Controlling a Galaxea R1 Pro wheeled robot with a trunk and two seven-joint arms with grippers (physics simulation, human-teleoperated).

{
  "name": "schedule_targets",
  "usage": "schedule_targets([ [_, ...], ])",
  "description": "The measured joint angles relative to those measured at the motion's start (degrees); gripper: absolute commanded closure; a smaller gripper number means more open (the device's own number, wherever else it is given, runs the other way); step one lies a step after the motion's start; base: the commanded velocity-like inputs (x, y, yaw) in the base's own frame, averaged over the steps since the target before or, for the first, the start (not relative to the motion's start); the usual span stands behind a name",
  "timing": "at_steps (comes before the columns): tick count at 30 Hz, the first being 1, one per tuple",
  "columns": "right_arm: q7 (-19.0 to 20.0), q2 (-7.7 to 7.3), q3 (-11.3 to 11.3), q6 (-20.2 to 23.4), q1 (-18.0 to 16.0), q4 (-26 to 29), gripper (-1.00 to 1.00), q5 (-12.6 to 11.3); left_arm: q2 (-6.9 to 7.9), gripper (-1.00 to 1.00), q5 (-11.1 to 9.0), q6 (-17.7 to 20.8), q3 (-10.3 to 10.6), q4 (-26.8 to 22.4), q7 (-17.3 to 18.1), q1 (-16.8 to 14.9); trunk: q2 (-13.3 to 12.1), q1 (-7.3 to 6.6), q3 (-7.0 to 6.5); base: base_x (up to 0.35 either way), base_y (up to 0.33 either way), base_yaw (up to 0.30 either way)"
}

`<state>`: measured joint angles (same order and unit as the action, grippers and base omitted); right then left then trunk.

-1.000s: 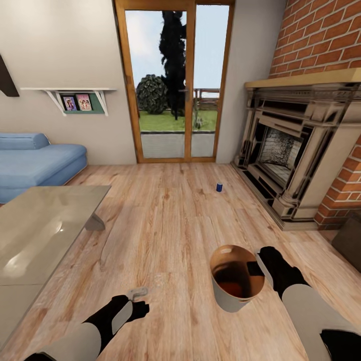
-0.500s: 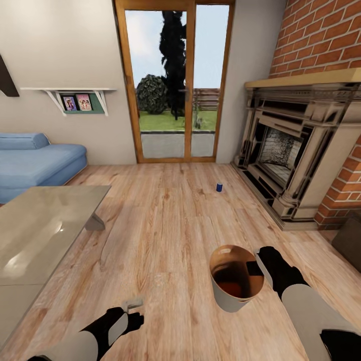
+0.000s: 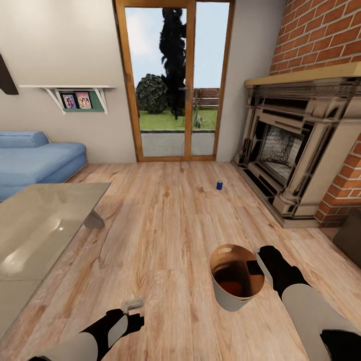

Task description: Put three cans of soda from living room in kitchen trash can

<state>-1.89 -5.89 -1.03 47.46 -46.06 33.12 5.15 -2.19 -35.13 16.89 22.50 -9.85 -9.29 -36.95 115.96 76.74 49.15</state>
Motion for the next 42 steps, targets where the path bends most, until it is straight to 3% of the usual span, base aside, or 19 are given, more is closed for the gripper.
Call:
schedule_targets([
  [6, 0.02, -0.03, -0.12, 3.04, -0.11, 2.73, 1.0, 0.01, 0.0, -1.0, 0.05, -0.01, 0.0, 0.0, 0.05, 0.03, 2.41, 1.32, 1.08, 0.0, 0.0, 0.0],
  [9, 0.05, -0.01, -0.2, 11.07, 0.04, 8.98, 1.0, -0.1, 0.0, -1.0, 0.02, -0.02, -0.01, 0.0, 0.06, 0.04, 3.61, 1.97, 1.62, 0.0, 0.0, 0.0],
  [12, 0.06, -0.01, -0.26, 12.54, 0.28, 15.11, 1.0, -0.15, 0.0, -1.0, 0.02, -0.01, 0.0, 0.0, 0.06, 0.04, 4.81, 2.64, 2.16, 0.0, 0.0, 0.0],
  [23, 0.05, 0.08, -0.3, 12.54, 0.89, 28.41, 1.0, -0.32, 0.0, -1.0, 0.05, -0.09, 0.0, 0.0, 0.06, 0.04, 9.22, 5.05, 4.13, 0.0, 0.0, 0.0],
  [28, 0.1, 0.52, -0.21, 12.54, 3.95, 35.5, 1.0, -0.8, 0.0, -1.0, 0.06, -0.05, 0.0, 0.01, 0.06, 0.04, 11.23, 6.15, 5.03, 0.0, 0.0, 0.0],
  [33, 0.04, 0.53, -0.24, 12.54, 4.59, 36.48, 1.0, -0.04, 0.0, -1.0, 0.02, 0.09, 0.0, 0.18, 0.11, 0.29, 13.23, 7.25, 5.93, 0.0, 0.0, 0.0],
  [39, 0.07, 0.7, -0.19, 12.54, 4.76, 36.62, 1.0, -0.55, 0.0, -1.0, -0.1, 0.07, -0.06, 0.41, 2.79, 3.37, 15.64, 8.57, 7.01, 0.0, 0.0, 0.0],
  [42, -0.01, 1.92, -0.14, 12.54, 4.9, 36.73, 1.0, 0.44, 0.0, -1.0, -0.11, 0.02, -0.08, 0.43, 3.68, 4.05, 16.06, 8.79, 7.19, 0.0, 0.0, 0.0],
])
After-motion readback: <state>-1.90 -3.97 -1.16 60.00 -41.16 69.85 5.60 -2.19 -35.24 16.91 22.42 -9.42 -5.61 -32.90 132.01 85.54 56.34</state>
